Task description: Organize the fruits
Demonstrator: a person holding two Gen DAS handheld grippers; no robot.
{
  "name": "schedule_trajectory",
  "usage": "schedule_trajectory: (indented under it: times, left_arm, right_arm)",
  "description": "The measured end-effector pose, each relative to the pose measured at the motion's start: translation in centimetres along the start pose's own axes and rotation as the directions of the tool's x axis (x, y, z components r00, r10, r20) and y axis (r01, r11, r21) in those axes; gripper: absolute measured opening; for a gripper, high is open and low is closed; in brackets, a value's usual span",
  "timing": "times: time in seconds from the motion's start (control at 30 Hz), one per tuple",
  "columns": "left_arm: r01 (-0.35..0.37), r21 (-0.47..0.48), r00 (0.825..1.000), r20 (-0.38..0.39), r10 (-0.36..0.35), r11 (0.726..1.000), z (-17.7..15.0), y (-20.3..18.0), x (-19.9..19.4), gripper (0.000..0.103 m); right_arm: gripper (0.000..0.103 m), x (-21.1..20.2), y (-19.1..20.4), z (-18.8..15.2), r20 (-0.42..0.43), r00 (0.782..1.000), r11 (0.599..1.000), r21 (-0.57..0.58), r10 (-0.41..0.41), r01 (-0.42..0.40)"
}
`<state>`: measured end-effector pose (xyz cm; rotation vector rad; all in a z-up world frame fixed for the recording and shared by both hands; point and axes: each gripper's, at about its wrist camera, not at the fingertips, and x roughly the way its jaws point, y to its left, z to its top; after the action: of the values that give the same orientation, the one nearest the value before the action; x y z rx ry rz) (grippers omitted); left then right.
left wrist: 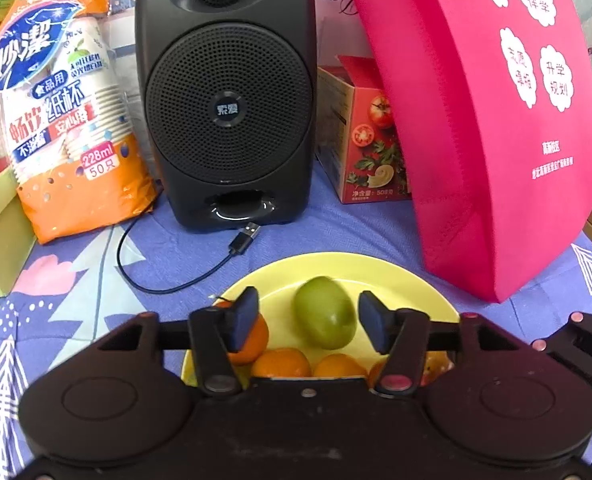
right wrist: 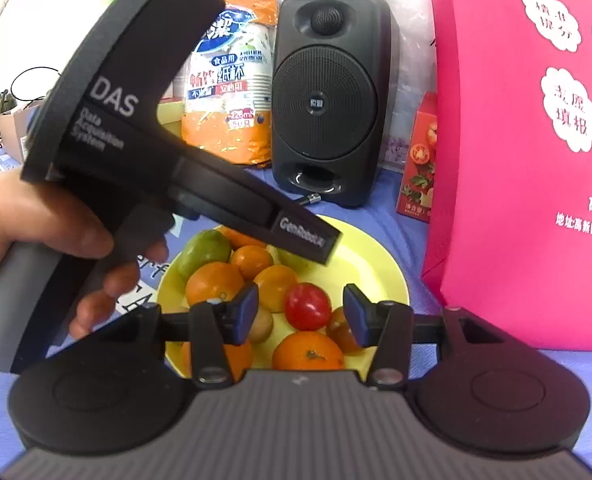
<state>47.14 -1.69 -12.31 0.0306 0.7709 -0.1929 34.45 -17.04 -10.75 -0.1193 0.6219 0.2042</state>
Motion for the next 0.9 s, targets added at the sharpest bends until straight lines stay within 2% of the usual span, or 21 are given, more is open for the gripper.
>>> schedule_trajectory:
  times: [0.03,0.1,0.17,0.23,0.3,0.33,0.37,0.53,0.63,0.8,0.9]
  left_arm:
    - [-0.001,-0.003,1.000,0.007,0.001,1.000,0.0,-0.1,-0.5,0.073]
    - [-0.039,0.000,0.999,0.030,0.039,0.999,-0.1,-0.5,-1.8,0.095]
    - [-0.075,0.012,0.995,0.068,0.074,0.997,-0.3,-0.7,-3.4,0.103]
    - [-0.095,0.014,0.991,0.094,0.093,0.995,-0.7,-0.6,-5.3,0.103]
    - [-0.126,0.013,0.987,0.101,0.124,0.992,-1.3,-0.4,-7.3,0.103]
    - [-0.140,0.009,0.985,0.107,0.138,0.990,-1.7,-0.3,-8.4,0.103]
    - [-0.153,0.004,0.982,0.114,0.152,0.988,-2.2,-0.2,-9.6,0.103]
    - [-0.205,-0.031,0.962,0.181,0.207,0.978,-6.1,-0.3,-16.7,0.103]
    - [-0.238,-0.080,0.948,0.198,0.250,0.968,-9.2,-0.7,-20.7,0.103]
    - [-0.257,-0.155,0.934,0.216,0.286,0.954,-13.6,-1.4,-26.3,0.103]
    - [-0.251,-0.182,0.936,0.205,0.286,0.951,-15.6,-1.6,-28.9,0.103]
  right_arm:
    - [0.046,-0.3,0.1,0.0,0.001,1.000,1.000,0.000,0.000,0.000]
    - [0.048,-1.0,0.2,0.0,0.005,1.000,1.000,-0.002,-0.008,0.008]
    - [0.057,-2.0,0.4,-0.3,0.012,1.000,1.000,0.002,-0.020,0.020]
    - [0.064,-3.4,0.5,-0.8,0.024,1.000,0.999,0.026,-0.020,0.020]
    - [0.079,-5.0,0.5,-1.5,0.028,0.999,0.998,0.064,-0.018,0.016]
    - [0.094,-6.0,0.5,-1.9,0.028,0.999,0.996,0.086,-0.021,0.019]
    - [0.103,-7.0,0.6,-2.3,0.037,0.999,0.994,0.107,-0.032,0.028]
    - [0.103,-13.0,1.5,-4.7,0.089,0.994,0.973,0.228,-0.067,0.045]
    - [0.103,-15.9,2.1,-6.1,0.089,0.991,0.956,0.286,-0.095,0.066]
    - [0.103,-19.4,3.4,-7.3,0.038,0.988,0.945,0.298,-0.152,0.134]
    - [0.103,-21.1,4.2,-7.7,0.046,0.986,0.941,0.311,-0.158,0.136]
